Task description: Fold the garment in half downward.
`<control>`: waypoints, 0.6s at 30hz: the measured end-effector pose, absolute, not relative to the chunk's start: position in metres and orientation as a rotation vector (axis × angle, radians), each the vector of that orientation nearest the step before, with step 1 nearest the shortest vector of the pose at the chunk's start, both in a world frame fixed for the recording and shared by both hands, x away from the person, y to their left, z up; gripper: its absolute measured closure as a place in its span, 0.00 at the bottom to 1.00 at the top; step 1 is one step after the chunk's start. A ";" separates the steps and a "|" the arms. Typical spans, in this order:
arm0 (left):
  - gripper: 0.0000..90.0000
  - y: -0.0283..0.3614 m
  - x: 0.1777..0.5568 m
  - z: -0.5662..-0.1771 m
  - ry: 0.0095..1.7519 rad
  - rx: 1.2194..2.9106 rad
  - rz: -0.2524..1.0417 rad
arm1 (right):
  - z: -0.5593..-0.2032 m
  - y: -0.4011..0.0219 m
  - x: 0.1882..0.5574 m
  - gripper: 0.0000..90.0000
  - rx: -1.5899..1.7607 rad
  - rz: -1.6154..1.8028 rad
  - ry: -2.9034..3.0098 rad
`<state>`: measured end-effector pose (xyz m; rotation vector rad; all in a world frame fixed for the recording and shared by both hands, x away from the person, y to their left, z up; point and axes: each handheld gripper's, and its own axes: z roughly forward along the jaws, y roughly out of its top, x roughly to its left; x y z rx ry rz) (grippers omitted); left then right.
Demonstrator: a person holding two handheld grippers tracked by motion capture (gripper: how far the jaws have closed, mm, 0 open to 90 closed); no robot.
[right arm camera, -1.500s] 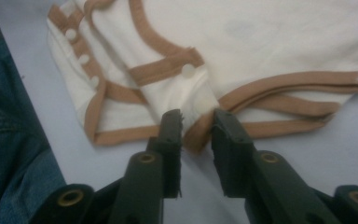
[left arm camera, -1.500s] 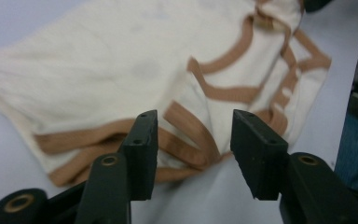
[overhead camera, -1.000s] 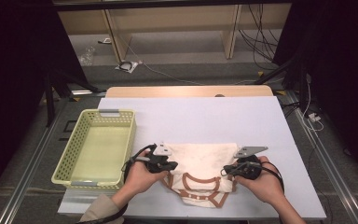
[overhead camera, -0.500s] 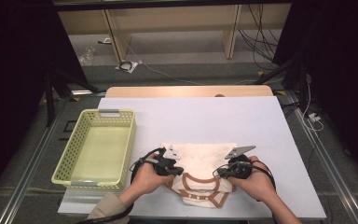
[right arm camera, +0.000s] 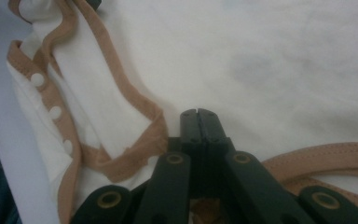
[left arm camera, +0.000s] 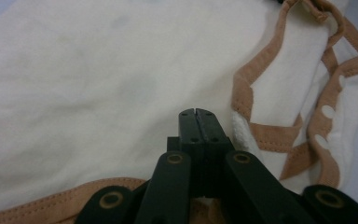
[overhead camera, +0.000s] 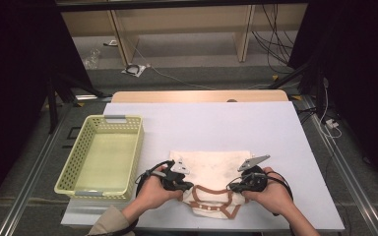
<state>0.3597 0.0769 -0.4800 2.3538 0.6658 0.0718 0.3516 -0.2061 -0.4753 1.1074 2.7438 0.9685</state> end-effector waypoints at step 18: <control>0.99 0.077 0.344 -0.474 0.594 2.378 0.054 | -0.466 -0.205 0.339 1.00 1.015 0.955 2.850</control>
